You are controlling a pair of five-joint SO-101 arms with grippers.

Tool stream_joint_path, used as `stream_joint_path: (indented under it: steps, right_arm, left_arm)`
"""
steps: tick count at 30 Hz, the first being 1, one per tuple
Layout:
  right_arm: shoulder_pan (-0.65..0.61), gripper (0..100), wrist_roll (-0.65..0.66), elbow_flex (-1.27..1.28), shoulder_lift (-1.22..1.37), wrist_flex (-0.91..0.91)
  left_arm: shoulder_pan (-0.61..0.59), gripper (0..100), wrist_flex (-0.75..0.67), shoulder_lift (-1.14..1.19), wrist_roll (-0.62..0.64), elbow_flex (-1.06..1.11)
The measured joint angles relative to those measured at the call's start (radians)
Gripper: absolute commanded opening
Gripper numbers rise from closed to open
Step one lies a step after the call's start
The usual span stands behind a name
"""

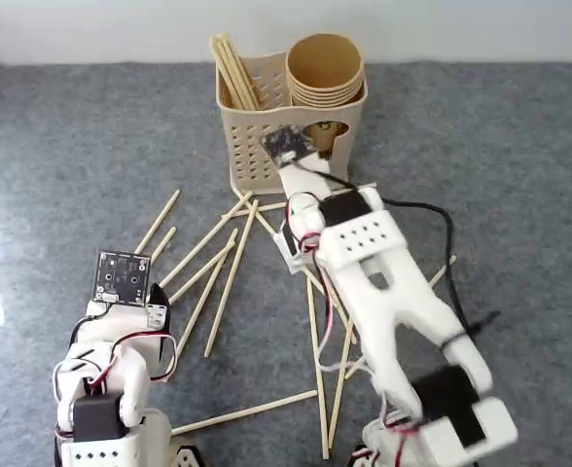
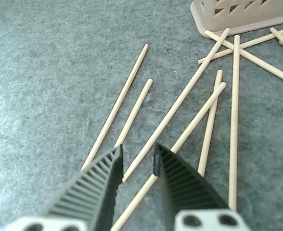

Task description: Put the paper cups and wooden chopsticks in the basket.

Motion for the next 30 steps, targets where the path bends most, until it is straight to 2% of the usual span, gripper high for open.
stream_joint_path:
  steps: [5,11,19,25,30]
  right_arm:
    - [0.021,19.6,0.0,-0.002,0.087,0.002]
    - [0.023,17.6,-0.006,-0.002,0.091,0.118]
    - [0.018,17.6,-0.169,-0.002,0.103,0.221]
    - [-0.124,17.3,-0.315,0.106,0.097,0.224]
    - [-0.201,17.3,-0.39,0.269,-0.041,0.12]
  left_arm:
    - [0.0,10,0.0,0.0,0.0,0.0]
    - [0.0,10,0.0,0.0,0.0,0.0]
    - [0.0,10,0.0,0.0,0.0,0.0]
    - [0.0,10,0.0,0.0,0.0,0.0]
    - [0.0,10,0.0,0.0,0.0,0.0]
